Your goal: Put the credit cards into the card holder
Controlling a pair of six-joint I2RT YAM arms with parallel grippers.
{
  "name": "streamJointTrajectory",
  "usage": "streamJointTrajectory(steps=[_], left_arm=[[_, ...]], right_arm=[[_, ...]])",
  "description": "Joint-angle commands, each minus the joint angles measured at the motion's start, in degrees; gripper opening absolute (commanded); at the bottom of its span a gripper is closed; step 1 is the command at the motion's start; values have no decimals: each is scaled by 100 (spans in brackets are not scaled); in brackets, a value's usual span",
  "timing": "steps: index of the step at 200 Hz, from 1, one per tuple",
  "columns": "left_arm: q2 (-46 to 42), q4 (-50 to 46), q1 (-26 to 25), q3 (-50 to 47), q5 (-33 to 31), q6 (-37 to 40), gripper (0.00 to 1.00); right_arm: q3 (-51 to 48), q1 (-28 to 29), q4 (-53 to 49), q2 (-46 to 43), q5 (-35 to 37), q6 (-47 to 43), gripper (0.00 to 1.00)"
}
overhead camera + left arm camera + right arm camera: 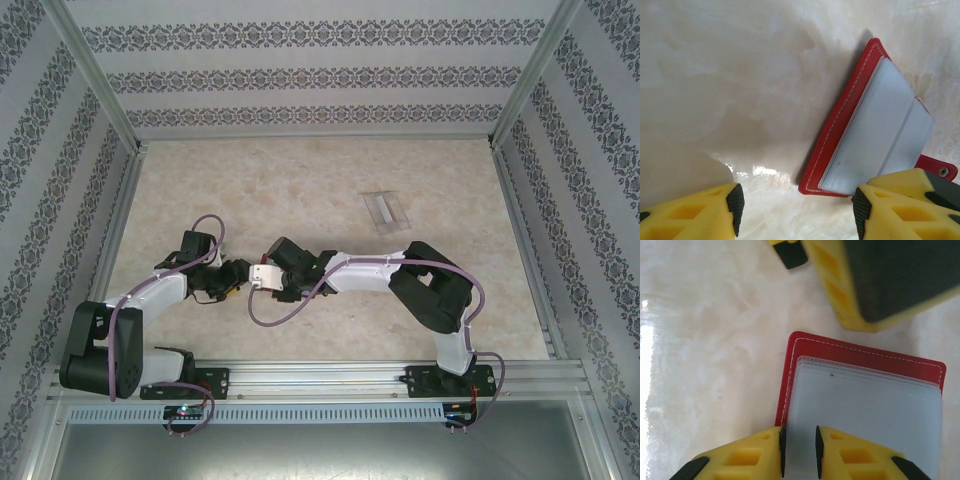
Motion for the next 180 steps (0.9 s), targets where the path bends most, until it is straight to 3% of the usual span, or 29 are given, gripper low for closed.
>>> streamJointTrajectory(steps=[1, 45, 80, 96, 110, 134, 180], left_arm=[[16, 171, 86, -74, 100, 85, 62], [27, 227, 86, -24, 180, 106, 61], [29, 468, 90, 50, 455, 54, 60], [114, 612, 84, 191, 681, 69, 59], [200, 733, 84, 280, 813, 73, 58], [393, 1164, -11, 211, 1035, -74, 57], [738, 490, -614, 1057, 660, 486, 58]], right_arm=[[4, -26, 217, -71, 130, 199, 23], [-267, -34, 684, -225, 913, 367, 21], [-510, -87, 800, -514, 1169, 830, 27], [-816, -264, 1054, -968, 1075, 1851, 35], [-1188, -569, 1331, -1453, 1223, 3318, 42], [-1537, -1287, 985, -1977, 814, 5742, 42], [-2022, -1536, 817, -2467, 530, 6412, 42]])
